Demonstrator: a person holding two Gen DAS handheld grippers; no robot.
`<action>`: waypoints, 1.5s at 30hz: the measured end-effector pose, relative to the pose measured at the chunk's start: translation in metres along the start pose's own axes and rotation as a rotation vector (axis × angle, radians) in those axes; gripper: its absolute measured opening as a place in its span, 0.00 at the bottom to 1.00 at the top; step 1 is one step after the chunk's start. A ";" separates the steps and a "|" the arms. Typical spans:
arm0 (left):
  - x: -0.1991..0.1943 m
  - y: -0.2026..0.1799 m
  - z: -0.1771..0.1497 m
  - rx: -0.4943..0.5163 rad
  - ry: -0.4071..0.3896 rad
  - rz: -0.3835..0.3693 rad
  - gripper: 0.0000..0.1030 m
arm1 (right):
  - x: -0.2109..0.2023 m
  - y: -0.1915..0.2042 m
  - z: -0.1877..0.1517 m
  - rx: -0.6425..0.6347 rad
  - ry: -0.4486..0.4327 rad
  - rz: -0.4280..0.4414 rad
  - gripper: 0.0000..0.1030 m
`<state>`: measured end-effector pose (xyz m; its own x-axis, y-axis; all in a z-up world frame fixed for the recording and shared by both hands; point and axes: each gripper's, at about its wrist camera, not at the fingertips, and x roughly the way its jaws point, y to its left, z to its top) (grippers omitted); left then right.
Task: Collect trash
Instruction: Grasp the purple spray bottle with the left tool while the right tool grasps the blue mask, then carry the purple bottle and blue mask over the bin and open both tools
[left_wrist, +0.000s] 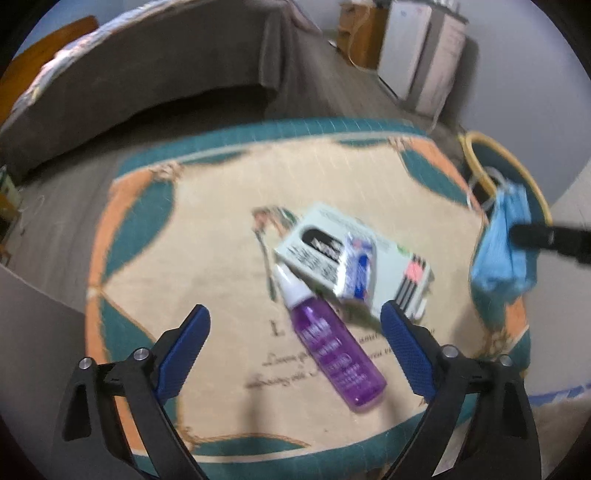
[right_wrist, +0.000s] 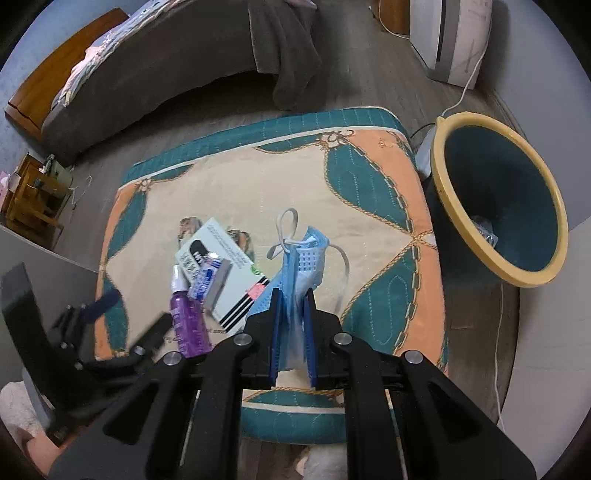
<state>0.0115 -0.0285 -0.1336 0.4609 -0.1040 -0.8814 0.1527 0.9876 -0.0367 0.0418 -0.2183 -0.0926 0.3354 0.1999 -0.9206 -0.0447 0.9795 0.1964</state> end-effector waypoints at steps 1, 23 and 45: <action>0.005 -0.004 -0.002 0.016 0.013 -0.006 0.81 | 0.000 -0.001 0.000 -0.001 -0.003 -0.004 0.10; 0.044 0.007 -0.016 0.007 0.157 -0.018 0.36 | 0.002 0.002 0.002 -0.058 -0.009 -0.018 0.10; -0.033 0.004 0.042 0.033 -0.175 0.064 0.32 | -0.018 0.003 0.008 -0.087 -0.082 -0.044 0.10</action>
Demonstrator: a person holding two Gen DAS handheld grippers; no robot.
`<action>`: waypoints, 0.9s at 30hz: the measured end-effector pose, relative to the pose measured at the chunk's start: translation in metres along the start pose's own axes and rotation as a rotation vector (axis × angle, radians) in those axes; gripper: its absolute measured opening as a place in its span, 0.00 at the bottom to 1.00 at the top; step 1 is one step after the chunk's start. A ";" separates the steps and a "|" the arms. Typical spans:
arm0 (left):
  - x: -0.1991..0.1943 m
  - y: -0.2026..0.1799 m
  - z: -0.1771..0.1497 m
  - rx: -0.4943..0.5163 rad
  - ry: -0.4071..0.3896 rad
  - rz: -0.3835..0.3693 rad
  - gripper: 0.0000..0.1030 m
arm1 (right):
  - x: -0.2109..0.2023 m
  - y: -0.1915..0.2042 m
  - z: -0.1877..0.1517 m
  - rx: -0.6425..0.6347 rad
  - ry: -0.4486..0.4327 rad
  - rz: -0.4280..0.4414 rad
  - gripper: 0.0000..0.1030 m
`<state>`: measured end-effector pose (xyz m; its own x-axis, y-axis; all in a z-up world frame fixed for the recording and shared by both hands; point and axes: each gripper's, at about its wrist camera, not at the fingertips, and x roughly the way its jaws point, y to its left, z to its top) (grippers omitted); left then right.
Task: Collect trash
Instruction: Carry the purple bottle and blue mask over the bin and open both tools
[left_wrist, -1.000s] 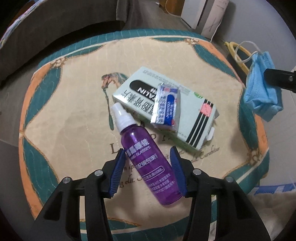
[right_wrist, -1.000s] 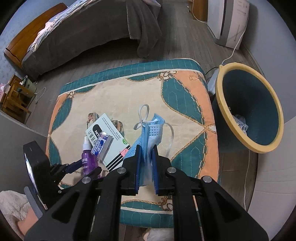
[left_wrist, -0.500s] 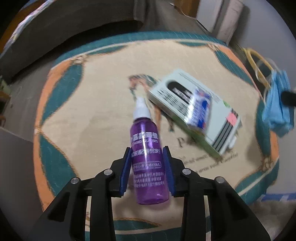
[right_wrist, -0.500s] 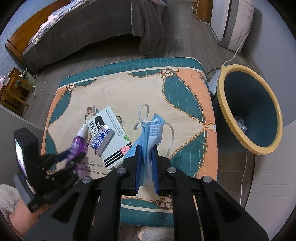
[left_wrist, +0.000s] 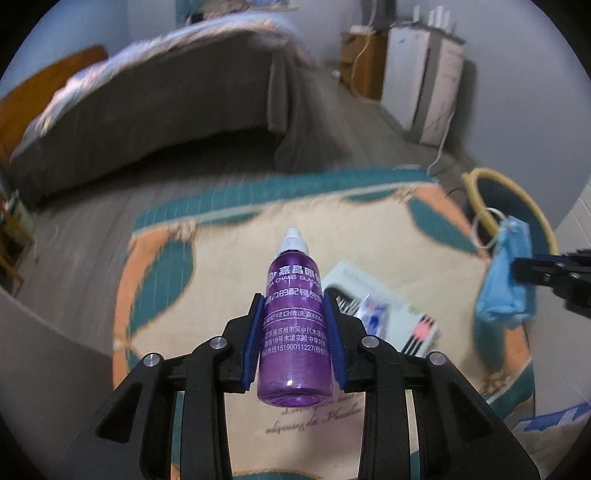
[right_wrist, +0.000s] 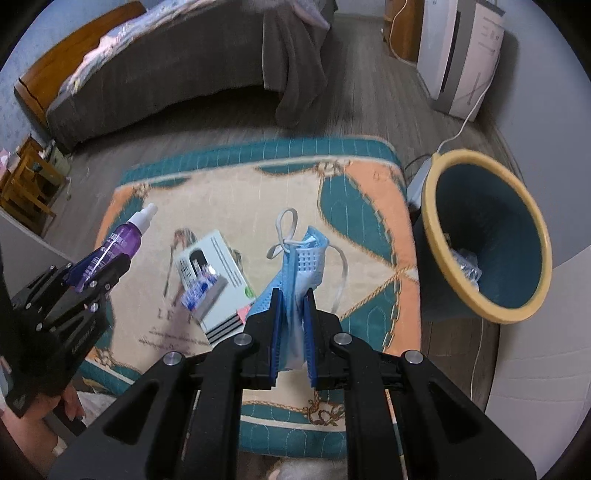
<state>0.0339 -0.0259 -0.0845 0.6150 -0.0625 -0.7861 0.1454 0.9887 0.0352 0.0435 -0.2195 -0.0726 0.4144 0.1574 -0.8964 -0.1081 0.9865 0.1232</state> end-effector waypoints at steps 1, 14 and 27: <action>-0.005 -0.004 0.003 0.018 -0.020 -0.002 0.32 | -0.006 0.000 0.002 0.000 -0.022 -0.004 0.10; -0.039 -0.038 0.027 0.157 -0.138 -0.076 0.32 | -0.050 -0.022 0.027 0.039 -0.177 0.013 0.10; -0.028 -0.057 0.037 0.188 -0.097 -0.130 0.32 | -0.058 -0.080 0.056 0.133 -0.239 -0.030 0.10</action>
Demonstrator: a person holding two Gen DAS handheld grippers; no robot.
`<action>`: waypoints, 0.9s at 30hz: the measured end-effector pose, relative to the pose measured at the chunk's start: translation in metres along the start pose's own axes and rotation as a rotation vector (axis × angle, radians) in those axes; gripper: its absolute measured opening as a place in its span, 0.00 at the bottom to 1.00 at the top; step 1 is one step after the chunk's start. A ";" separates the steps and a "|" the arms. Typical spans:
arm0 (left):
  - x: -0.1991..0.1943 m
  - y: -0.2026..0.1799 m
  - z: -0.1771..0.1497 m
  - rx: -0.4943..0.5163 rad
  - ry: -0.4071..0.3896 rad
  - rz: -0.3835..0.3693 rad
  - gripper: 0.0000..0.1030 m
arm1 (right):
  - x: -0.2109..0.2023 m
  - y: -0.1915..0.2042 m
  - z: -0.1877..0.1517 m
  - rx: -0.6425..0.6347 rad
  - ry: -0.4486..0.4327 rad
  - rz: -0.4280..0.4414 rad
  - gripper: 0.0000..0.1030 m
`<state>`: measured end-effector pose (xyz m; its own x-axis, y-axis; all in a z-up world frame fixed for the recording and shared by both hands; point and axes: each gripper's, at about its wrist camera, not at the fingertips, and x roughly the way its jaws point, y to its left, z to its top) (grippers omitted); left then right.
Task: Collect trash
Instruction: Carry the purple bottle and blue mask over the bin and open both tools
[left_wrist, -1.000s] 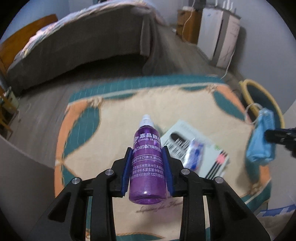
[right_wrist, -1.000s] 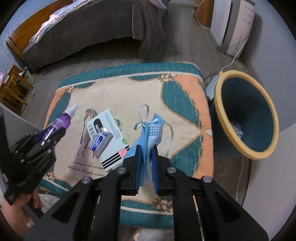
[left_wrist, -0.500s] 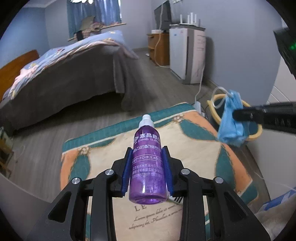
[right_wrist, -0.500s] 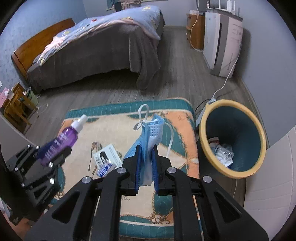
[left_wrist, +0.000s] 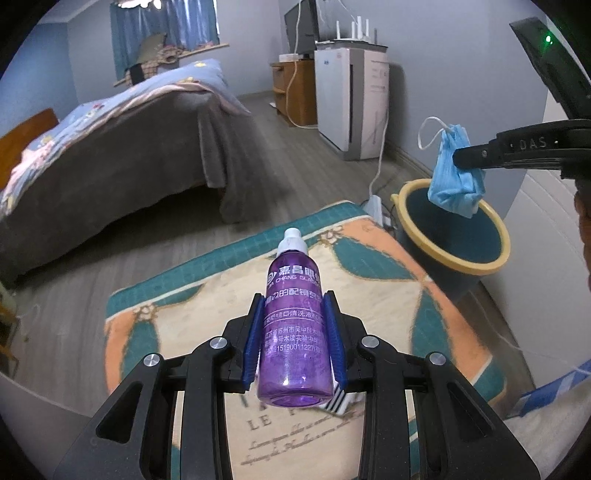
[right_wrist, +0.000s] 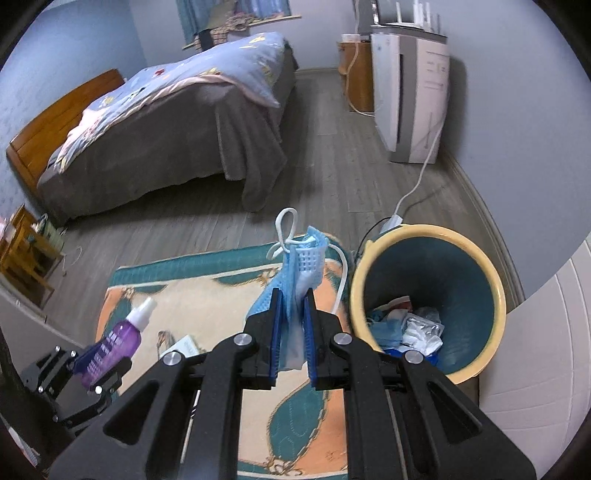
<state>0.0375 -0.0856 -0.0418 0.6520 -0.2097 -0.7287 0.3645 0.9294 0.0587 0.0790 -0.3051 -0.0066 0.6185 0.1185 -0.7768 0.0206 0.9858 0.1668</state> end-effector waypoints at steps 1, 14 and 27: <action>0.001 0.000 0.001 -0.003 0.000 -0.007 0.32 | 0.001 -0.005 0.001 0.008 0.000 -0.005 0.10; 0.025 -0.050 0.051 0.075 -0.016 -0.081 0.32 | 0.003 -0.049 0.004 0.083 -0.001 -0.036 0.10; 0.033 -0.099 0.081 0.148 -0.012 -0.176 0.32 | 0.005 -0.131 -0.005 0.244 0.017 -0.130 0.10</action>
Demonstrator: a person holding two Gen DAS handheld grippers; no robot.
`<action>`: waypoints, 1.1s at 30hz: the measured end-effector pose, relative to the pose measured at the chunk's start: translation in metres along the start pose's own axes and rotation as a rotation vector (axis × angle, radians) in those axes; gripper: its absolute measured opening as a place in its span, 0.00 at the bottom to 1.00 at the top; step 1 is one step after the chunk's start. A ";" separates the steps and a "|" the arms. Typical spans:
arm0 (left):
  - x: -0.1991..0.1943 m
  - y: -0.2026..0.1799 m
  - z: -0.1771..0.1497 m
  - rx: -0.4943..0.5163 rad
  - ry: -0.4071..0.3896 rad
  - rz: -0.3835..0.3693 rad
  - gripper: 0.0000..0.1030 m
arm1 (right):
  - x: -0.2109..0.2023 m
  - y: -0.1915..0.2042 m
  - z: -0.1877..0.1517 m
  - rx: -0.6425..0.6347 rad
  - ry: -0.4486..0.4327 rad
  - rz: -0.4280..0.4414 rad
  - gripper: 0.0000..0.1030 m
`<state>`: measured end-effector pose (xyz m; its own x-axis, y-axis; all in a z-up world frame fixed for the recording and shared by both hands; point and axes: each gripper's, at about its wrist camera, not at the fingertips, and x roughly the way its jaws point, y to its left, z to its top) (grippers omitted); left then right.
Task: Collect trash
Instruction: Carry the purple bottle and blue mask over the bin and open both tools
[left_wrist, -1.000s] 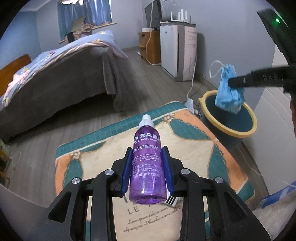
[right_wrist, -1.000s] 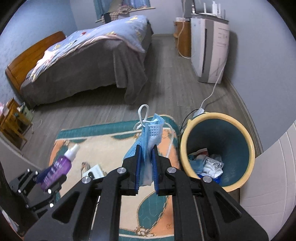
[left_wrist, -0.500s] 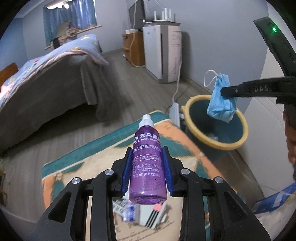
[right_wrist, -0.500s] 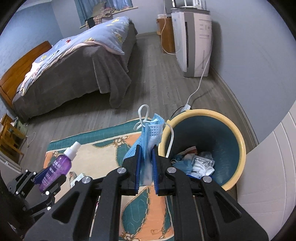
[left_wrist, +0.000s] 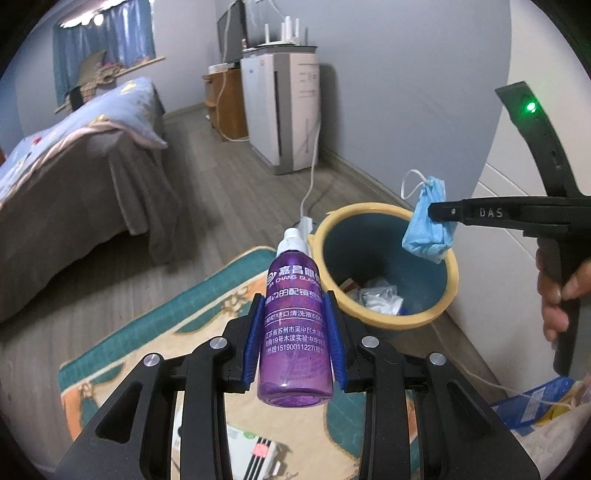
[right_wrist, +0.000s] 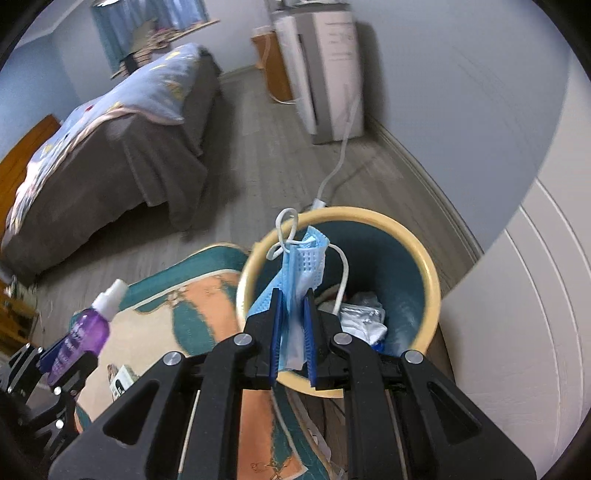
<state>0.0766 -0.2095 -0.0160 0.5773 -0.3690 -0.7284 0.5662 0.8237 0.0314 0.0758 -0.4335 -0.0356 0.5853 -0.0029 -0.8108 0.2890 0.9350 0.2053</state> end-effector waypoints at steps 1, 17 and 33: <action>0.001 -0.003 0.003 0.009 0.000 0.000 0.32 | 0.002 -0.007 0.000 0.017 0.005 -0.007 0.10; 0.046 -0.052 0.019 0.082 0.049 -0.078 0.32 | 0.035 -0.071 -0.013 0.208 0.078 -0.083 0.10; 0.104 -0.084 0.034 0.176 0.054 -0.081 0.32 | 0.036 -0.064 0.001 0.196 -0.035 -0.046 0.11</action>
<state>0.1091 -0.3320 -0.0706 0.4955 -0.4035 -0.7692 0.7064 0.7025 0.0865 0.0791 -0.4939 -0.0770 0.5930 -0.0591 -0.8030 0.4555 0.8470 0.2740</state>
